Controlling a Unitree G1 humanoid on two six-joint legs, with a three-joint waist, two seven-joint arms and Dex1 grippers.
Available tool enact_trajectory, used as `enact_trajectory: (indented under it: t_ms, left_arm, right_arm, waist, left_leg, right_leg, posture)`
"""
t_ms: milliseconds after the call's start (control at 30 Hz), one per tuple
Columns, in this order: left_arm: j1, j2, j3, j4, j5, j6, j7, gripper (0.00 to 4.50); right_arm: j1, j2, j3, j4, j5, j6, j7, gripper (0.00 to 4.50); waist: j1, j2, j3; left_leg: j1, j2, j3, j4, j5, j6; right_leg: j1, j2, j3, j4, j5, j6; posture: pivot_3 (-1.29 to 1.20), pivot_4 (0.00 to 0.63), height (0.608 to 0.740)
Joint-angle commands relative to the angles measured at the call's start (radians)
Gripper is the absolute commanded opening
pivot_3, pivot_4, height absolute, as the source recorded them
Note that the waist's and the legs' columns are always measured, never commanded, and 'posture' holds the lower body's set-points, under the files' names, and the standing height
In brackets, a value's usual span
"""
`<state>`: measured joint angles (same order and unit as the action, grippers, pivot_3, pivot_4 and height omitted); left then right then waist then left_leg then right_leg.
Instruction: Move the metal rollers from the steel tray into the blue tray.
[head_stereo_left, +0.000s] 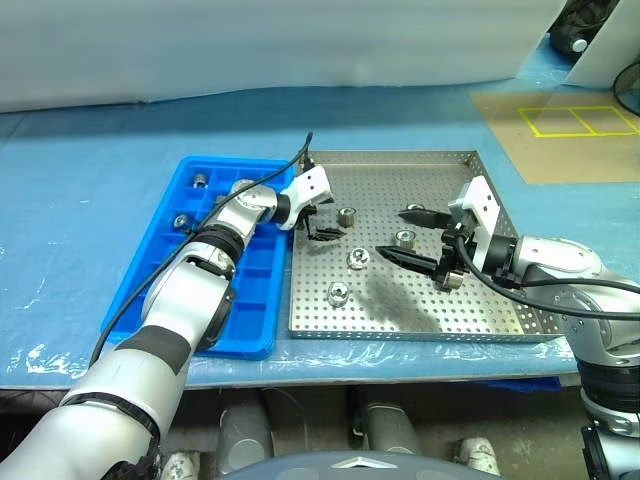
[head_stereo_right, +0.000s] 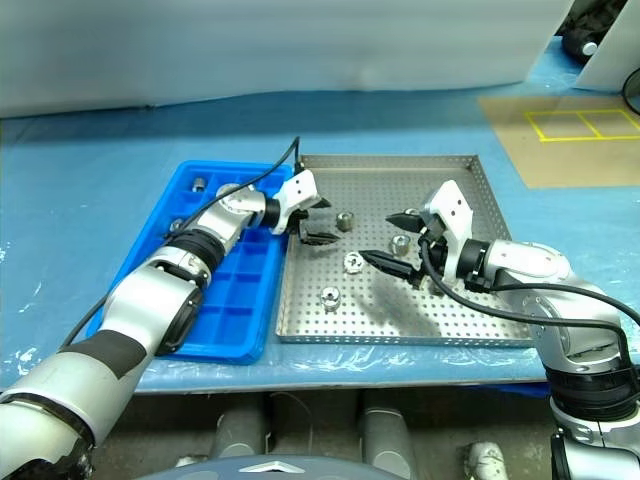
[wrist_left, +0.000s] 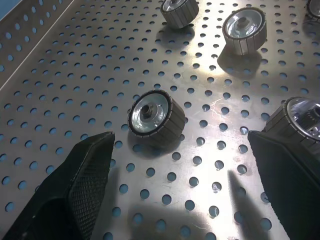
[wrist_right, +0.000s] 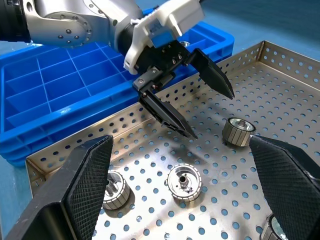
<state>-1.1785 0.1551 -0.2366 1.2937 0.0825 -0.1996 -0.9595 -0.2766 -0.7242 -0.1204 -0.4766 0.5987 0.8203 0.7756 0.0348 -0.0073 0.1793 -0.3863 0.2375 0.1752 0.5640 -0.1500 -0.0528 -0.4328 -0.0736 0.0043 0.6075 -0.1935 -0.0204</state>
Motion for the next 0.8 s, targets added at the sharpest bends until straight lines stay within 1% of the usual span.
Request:
enact_trajectory:
  t_ms: [33,133,367,533,667,800]
  left_arm:
    - [-0.058,-0.044,0.027,0.019,0.035,0.004,0.185,4.50]
    - [-0.064,-0.073,0.054,0.031,0.031,0.022,0.219,4.50]
    - [-0.032,-0.117,0.055,0.042,0.059,0.055,0.169,4.50]
    - [-0.017,-0.118,0.054,0.045,0.082,0.065,0.154,4.50]
    - [-0.012,-0.113,0.066,0.050,0.093,0.086,0.198,4.50]
    - [-0.003,-0.114,0.075,0.050,0.097,0.093,0.201,4.50]
  right_arm:
    - [0.023,-0.013,-0.060,-0.053,0.023,0.004,-0.031,4.46]
    - [0.039,-0.020,-0.073,-0.065,0.026,0.008,-0.045,4.46]
    - [0.064,-0.027,-0.094,-0.095,0.043,0.021,-0.072,4.46]
    - [0.061,-0.032,-0.106,-0.112,0.088,0.042,-0.067,4.46]
    - [0.062,-0.038,-0.109,-0.100,0.088,0.040,-0.082,4.46]
    - [0.074,-0.048,-0.107,-0.090,0.074,0.031,-0.089,4.46]
  waist:
    - [0.002,0.000,0.000]
    - [-0.005,0.000,0.000]
    - [-0.027,0.000,0.000]
    - [-0.042,0.000,0.000]
    - [-0.047,0.000,0.000]
    - [-0.047,0.000,0.000]
  left_leg:
    - [0.000,0.000,0.000,0.000,0.000,0.000]
    - [0.000,-0.001,0.000,0.002,-0.001,0.002]
    - [0.001,-0.001,0.000,0.002,-0.002,0.003]
    - [0.000,-0.001,0.000,0.002,-0.002,0.003]
    - [0.000,-0.001,0.000,0.002,-0.002,0.003]
    - [0.000,-0.001,0.000,0.002,-0.002,0.003]
  right_leg:
    - [0.001,0.000,-0.001,0.000,0.000,0.000]
    - [0.003,-0.001,0.000,-0.001,0.000,0.000]
    - [0.003,-0.001,0.000,-0.002,0.000,0.001]
    - [0.003,-0.001,0.000,-0.003,0.000,0.001]
    - [0.003,-0.001,-0.001,-0.003,0.000,0.001]
    - [0.003,-0.001,-0.001,-0.004,0.000,0.001]
  posture:
    - [-0.49,0.150,0.740]
    - [-0.50,0.150,0.740]
    - [-0.52,0.150,0.740]
    - [-0.53,0.150,0.740]
    - [-0.52,0.150,0.740]
    - [-0.51,0.150,0.740]
